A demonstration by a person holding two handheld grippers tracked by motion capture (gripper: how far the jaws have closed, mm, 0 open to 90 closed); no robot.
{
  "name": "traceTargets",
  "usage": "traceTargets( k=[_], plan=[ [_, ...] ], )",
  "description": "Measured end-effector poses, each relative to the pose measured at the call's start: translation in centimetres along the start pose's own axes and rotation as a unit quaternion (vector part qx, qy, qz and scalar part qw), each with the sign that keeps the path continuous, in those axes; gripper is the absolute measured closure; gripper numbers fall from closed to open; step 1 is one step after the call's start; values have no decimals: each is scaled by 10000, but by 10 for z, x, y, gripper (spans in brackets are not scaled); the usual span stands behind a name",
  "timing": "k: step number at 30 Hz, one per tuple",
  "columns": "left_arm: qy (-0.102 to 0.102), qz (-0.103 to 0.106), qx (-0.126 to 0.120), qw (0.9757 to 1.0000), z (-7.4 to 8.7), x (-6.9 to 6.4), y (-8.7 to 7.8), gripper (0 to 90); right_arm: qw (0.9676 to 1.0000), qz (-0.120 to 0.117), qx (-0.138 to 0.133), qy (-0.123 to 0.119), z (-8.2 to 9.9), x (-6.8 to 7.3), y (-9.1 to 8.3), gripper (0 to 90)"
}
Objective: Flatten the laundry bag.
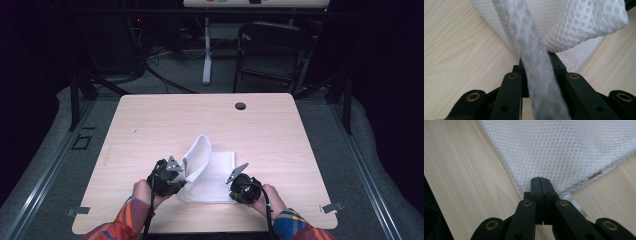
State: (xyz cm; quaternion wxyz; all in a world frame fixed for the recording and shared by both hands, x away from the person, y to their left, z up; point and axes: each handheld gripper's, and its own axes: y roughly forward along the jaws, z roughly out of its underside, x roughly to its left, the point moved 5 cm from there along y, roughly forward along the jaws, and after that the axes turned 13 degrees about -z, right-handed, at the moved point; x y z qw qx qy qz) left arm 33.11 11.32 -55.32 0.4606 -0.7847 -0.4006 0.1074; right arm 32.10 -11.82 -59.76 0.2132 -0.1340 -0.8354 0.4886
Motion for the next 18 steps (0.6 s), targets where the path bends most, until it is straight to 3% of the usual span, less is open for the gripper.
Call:
traceTargets(
  k=[6, 18],
  plan=[
    [-147, 16, 186, 9997, 11, 9, -1, 764, 10000, 5, 3, -5, 0, 0, 0, 900],
    [-253, 84, 607, 9978, 28, 19, 0, 735, 10000, 7, 9, 5, 0, 0, 0, 900]
  ],
)
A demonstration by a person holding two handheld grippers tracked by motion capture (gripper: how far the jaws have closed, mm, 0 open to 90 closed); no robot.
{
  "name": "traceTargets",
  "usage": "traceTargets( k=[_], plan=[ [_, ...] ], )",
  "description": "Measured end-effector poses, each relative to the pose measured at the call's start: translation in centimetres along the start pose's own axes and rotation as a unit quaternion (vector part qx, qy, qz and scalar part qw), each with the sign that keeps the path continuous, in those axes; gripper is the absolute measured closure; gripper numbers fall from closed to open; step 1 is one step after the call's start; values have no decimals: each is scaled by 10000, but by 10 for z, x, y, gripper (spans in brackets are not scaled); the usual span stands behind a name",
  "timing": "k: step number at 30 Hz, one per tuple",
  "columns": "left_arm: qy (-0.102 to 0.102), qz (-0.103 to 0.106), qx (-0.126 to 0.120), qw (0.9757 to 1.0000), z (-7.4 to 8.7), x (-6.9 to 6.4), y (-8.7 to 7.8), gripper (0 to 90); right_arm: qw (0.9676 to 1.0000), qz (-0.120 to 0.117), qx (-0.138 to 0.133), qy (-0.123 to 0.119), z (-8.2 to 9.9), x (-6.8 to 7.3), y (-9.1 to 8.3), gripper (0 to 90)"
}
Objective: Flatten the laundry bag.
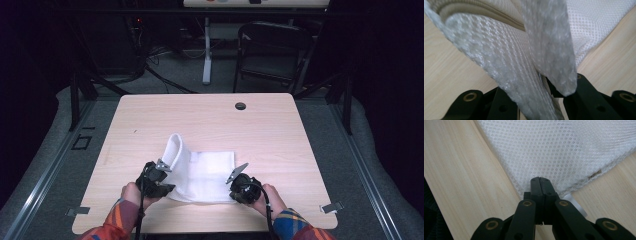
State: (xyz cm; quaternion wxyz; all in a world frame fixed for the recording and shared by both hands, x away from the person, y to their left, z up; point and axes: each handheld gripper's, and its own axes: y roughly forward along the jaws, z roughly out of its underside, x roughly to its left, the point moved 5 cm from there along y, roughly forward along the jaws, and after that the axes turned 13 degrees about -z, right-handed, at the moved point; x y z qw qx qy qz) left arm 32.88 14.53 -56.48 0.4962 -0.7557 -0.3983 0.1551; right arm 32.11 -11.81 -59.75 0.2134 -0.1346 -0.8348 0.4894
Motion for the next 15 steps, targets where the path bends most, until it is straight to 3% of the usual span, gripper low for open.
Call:
traceTargets(
  k=[7, 15],
  plan=[
    [-116, 58, 170, 9998, 12, 9, 0, 658, 10000, -1, 8, -3, 0, 0, 0, 900],
    [-409, -76, 391, 9984, 29, 25, -3, 372, 10000, 13, 43, 40, 1, -1, -1, 900]
  ],
)
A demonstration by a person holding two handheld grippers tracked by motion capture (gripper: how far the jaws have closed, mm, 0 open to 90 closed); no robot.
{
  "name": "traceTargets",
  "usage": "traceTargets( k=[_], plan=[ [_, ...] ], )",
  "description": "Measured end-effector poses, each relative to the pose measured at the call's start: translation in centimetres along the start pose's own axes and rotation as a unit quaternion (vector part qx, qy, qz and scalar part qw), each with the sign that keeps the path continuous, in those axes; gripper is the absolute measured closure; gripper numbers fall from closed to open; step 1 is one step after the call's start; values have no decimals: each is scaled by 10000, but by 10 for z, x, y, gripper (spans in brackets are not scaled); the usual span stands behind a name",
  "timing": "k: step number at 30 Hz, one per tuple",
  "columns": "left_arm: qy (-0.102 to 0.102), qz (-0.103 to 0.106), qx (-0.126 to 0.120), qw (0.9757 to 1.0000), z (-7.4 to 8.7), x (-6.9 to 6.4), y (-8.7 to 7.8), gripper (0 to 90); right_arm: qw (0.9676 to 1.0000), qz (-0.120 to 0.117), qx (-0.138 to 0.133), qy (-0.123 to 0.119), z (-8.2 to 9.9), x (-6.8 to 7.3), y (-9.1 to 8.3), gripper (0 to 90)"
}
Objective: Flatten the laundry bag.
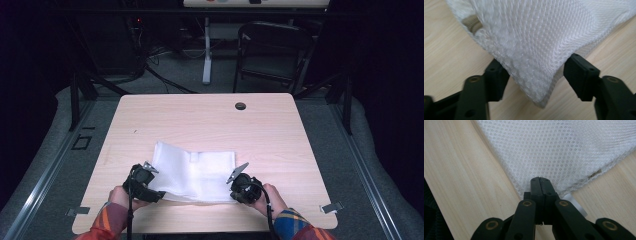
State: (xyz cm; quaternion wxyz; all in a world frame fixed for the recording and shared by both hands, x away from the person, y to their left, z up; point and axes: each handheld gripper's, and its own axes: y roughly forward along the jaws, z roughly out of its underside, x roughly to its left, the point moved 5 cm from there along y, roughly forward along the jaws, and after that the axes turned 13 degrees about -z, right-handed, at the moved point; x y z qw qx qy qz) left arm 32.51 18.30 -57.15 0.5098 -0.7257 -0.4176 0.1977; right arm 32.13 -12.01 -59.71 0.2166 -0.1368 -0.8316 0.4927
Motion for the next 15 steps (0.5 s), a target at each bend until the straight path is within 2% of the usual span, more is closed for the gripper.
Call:
traceTargets(
  k=[5, 6, 8, 9, 13, 15],
  plan=[
    [-179, -44, 3, 9998, 6, 8, -4, 217, 9999, 30, 87, 42, 3, -2, -3, 900],
    [-269, -81, -106, 9995, 7, 12, -8, 193, 9999, 31, 94, 68, 3, -3, -3, 900],
    [-293, -91, -152, 9994, 7, 13, -10, 172, 9999, 10, 86, 102, 5, -3, -4, 900],
    [-380, -129, -263, 9988, 8, 15, -13, 164, 9998, 39, 134, 121, 7, -4, -6, 900],
    [-425, -166, -285, 9986, 10, 19, -16, 156, 9997, 34, 171, 194, 10, -8, -9, 900],
    [-469, -207, -351, 9981, 11, 22, -18, 158, 9993, 128, 250, 239, 15, -14, -14, 899]
  ],
)
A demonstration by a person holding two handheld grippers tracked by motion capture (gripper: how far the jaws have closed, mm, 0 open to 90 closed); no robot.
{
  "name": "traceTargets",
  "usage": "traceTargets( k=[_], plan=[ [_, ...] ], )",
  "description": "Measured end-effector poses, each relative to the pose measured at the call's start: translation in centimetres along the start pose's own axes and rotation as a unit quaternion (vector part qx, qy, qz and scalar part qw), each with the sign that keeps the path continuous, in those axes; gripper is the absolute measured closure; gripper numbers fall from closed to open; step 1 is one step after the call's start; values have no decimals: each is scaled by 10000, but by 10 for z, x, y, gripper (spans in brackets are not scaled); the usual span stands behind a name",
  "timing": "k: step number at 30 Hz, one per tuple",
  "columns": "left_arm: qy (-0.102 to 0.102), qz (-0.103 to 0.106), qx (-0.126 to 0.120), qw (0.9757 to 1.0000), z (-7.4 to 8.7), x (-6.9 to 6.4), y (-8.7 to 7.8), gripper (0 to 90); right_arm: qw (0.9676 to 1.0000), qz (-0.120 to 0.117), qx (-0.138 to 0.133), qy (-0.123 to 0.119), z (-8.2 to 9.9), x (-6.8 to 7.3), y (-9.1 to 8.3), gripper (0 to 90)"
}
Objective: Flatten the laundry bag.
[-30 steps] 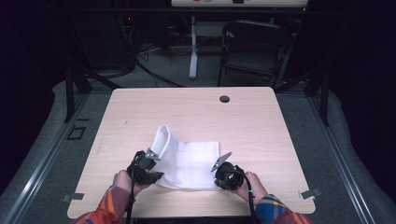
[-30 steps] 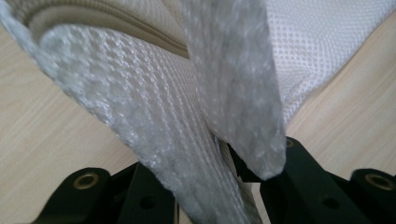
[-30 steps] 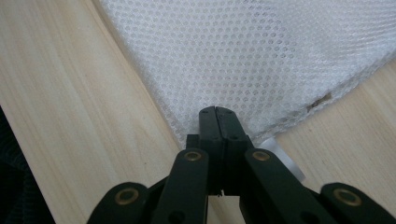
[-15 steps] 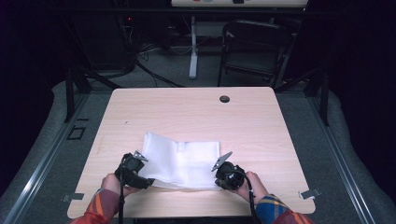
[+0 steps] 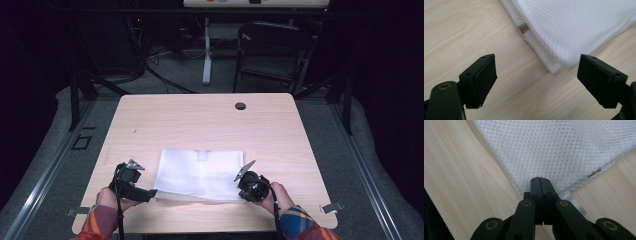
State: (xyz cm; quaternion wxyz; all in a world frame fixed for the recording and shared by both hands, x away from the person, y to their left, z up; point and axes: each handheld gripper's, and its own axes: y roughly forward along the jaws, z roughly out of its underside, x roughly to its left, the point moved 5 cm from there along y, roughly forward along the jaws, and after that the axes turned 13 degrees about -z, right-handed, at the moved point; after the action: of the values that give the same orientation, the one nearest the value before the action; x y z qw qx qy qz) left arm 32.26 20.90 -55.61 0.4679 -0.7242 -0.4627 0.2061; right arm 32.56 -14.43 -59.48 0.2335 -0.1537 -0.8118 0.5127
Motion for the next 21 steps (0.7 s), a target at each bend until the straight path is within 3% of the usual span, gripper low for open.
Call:
traceTargets(
  k=[4, 5, 7, 8, 9, 13, 14, 17, 21],
  plan=[
    [-30, -32, -184, 9998, -4, -2, -4, 157, 10000, -30, -33, 51, 3, -4, -3, 872],
    [29, 14, -367, 9993, -9, -7, -7, 157, 10000, -8, -50, 81, 4, -5, -6, 824],
    [128, 57, -458, 9989, -13, -12, -9, 158, 10000, -29, -50, 61, 3, -6, -8, 794],
    [194, 82, -498, 9985, -16, -17, -9, 158, 9999, -31, -116, 91, 3, -5, -11, 732],
    [281, 102, -552, 9980, -19, -22, -8, 157, 9996, -64, -184, 217, 4, -5, -16, 549],
    [722, 242, -454, 9961, -34, -48, 6, 157, 9987, -66, -357, 353, 7, -3, -26, 260],
    [722, 242, -454, 9961, -34, -48, 6, 156, 9987, -66, -357, 353, 7, -3, -26, 260],
    [1047, 409, -405, 9928, -43, -65, 15, 157, 9980, -56, -462, 418, 9, -2, -33, 157],
    [1159, 519, -405, 9911, -48, -75, 20, 156, 9977, -31, -503, 462, 9, -3, -33, 146]
  ],
)
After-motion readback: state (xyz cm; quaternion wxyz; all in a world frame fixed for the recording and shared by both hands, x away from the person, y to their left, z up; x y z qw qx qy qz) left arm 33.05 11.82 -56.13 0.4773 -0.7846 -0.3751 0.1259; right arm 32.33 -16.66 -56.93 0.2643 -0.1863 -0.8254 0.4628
